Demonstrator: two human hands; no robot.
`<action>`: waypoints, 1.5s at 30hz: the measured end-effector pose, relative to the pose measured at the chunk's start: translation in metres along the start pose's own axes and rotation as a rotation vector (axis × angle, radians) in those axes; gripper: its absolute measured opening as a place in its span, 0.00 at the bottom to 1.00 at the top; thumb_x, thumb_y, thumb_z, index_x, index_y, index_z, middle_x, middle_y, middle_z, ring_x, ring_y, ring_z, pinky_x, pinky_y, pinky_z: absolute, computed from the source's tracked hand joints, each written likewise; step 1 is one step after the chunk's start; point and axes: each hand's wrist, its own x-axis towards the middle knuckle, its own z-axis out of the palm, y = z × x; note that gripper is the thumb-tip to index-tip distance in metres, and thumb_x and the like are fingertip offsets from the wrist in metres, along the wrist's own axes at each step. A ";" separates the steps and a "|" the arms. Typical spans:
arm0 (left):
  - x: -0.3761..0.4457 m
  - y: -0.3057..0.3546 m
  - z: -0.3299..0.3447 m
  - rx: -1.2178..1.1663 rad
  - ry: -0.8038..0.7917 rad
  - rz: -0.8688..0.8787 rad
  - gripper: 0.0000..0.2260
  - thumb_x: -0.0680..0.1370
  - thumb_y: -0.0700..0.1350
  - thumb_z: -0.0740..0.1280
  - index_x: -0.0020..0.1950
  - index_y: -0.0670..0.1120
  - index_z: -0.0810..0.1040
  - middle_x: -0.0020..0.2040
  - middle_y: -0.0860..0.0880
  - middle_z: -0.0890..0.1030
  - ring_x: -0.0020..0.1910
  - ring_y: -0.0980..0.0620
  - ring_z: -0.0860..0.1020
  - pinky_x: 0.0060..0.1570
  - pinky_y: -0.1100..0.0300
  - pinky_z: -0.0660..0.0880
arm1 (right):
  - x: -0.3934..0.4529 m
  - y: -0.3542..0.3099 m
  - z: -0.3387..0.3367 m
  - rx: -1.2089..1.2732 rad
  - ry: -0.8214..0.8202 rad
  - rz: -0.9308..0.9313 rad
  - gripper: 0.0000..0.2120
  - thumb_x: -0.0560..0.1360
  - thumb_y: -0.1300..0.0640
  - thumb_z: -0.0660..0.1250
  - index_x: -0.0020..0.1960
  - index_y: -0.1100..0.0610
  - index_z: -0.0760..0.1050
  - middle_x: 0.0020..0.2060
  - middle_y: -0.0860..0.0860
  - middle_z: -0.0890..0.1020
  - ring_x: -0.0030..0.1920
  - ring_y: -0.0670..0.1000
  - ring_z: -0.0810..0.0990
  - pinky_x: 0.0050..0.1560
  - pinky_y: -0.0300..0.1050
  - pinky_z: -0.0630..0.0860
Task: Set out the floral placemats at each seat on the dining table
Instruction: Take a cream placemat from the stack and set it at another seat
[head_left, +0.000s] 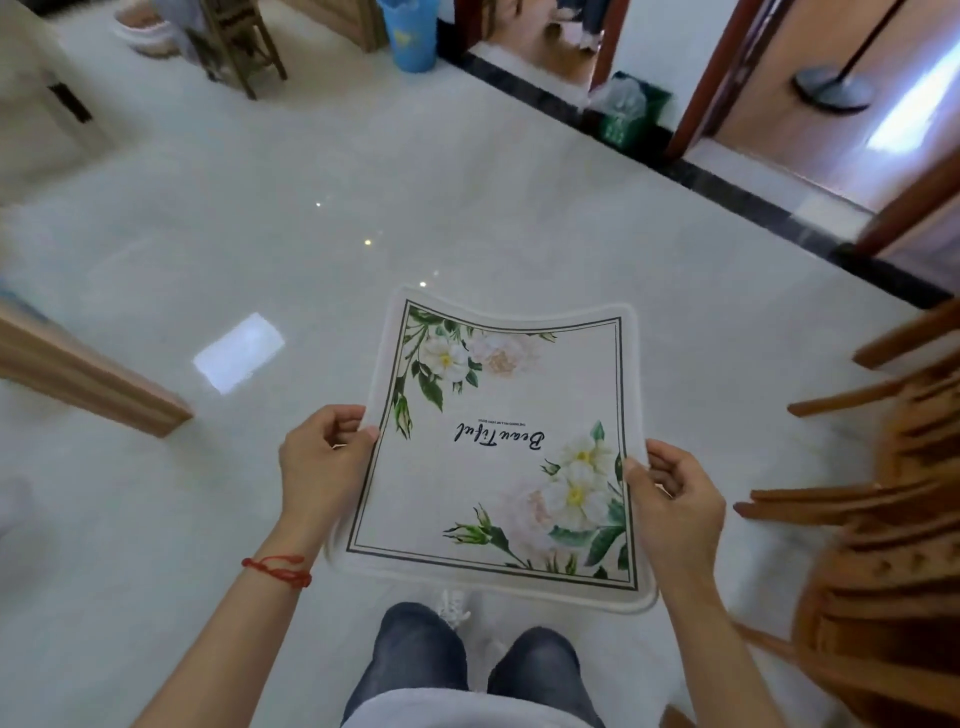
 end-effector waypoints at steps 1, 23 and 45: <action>0.009 0.007 0.008 0.011 -0.034 0.027 0.08 0.71 0.36 0.70 0.49 0.41 0.80 0.39 0.46 0.80 0.36 0.52 0.75 0.39 0.68 0.75 | 0.003 0.001 -0.001 0.001 0.038 0.014 0.09 0.71 0.65 0.69 0.49 0.56 0.76 0.39 0.45 0.79 0.35 0.35 0.77 0.34 0.26 0.73; 0.108 0.137 0.230 0.115 -0.432 0.213 0.06 0.71 0.36 0.69 0.46 0.42 0.80 0.38 0.48 0.80 0.37 0.51 0.77 0.40 0.65 0.73 | 0.163 0.019 -0.068 -0.004 0.437 0.170 0.09 0.71 0.63 0.69 0.50 0.55 0.77 0.40 0.46 0.81 0.37 0.37 0.78 0.35 0.27 0.74; 0.208 0.312 0.483 0.140 -0.607 0.350 0.05 0.71 0.38 0.70 0.45 0.45 0.79 0.38 0.52 0.80 0.38 0.53 0.78 0.40 0.63 0.76 | 0.427 0.002 -0.135 0.047 0.612 0.236 0.08 0.72 0.65 0.68 0.50 0.57 0.77 0.37 0.48 0.80 0.32 0.36 0.76 0.33 0.27 0.73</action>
